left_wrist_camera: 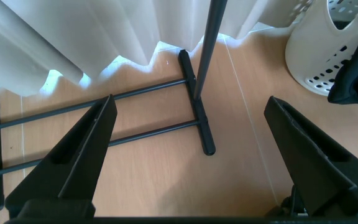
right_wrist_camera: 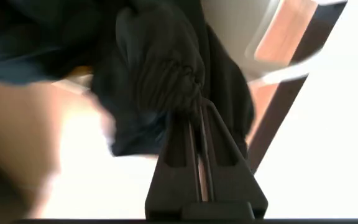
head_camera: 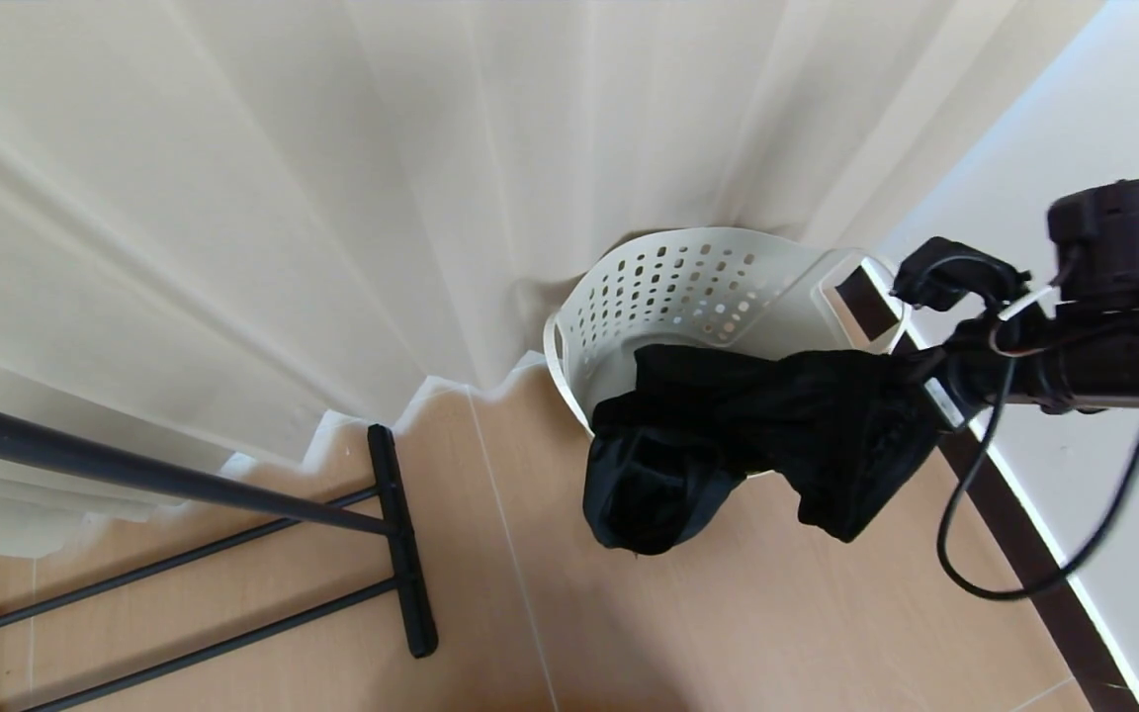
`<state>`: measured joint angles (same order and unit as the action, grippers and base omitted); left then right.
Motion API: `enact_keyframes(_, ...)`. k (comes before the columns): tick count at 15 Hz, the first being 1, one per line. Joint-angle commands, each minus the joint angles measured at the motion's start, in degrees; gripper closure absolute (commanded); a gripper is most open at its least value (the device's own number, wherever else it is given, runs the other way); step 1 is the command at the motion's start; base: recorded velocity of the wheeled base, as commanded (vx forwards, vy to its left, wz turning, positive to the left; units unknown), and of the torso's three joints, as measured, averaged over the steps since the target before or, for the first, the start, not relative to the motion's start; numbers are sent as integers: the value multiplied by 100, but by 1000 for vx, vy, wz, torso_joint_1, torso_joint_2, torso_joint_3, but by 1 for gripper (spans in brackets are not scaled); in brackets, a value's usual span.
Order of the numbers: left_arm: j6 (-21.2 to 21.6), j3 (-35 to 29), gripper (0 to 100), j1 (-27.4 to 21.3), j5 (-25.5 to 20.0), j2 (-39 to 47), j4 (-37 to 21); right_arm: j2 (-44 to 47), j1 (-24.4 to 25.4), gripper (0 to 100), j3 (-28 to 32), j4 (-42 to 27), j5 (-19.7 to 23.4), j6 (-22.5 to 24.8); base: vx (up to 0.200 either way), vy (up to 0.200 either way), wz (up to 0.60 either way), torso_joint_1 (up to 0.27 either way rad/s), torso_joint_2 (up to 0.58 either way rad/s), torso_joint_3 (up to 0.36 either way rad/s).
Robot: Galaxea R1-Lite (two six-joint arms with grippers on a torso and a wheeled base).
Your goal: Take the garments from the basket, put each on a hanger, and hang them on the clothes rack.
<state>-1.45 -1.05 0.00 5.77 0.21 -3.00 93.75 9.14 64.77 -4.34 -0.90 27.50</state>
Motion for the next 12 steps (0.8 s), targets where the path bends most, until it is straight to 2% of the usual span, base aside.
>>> enact_keyframes(1,-4,-1,0,0,3,-3,1,-1921,360,100,-1274,30,240,-773,0,0,0,0,0,0)
enact_keyframes(2,-4,-1,0,0,3,-3,1,-2352,580,100,-1537,30,248,-1115,0,0,0,0,0,0)
enact_keyframes(3,-4,-1,0,0,3,-3,1,-2484,677,100,-1625,38,248,-1238,0,0,0,0,0,0)
enact_keyframes(4,-13,-1,0,0,12,-3,1,-2959,993,100,-1942,135,248,-1669,0,0,0,0,0,0)
enact_keyframes(5,-4,-1,0,0,3,-3,1,-3117,1081,100,-2082,205,240,-1819,0,0,0,0,0,0)
enact_keyframes(6,4,-1,0,0,-5,-3,1,-3468,1265,100,-2434,575,248,-2056,0,0,0,0,0,0)
enact_keyframes(8,4,-1,0,0,-5,-3,-8,-3495,1336,100,-2575,882,231,-2047,0,0,0,0,0,0)
enact_keyframes(12,-4,-9,0,0,-14,-3,-8,-3468,1318,100,-2575,891,196,-2047,0,0,0,0,0,0)
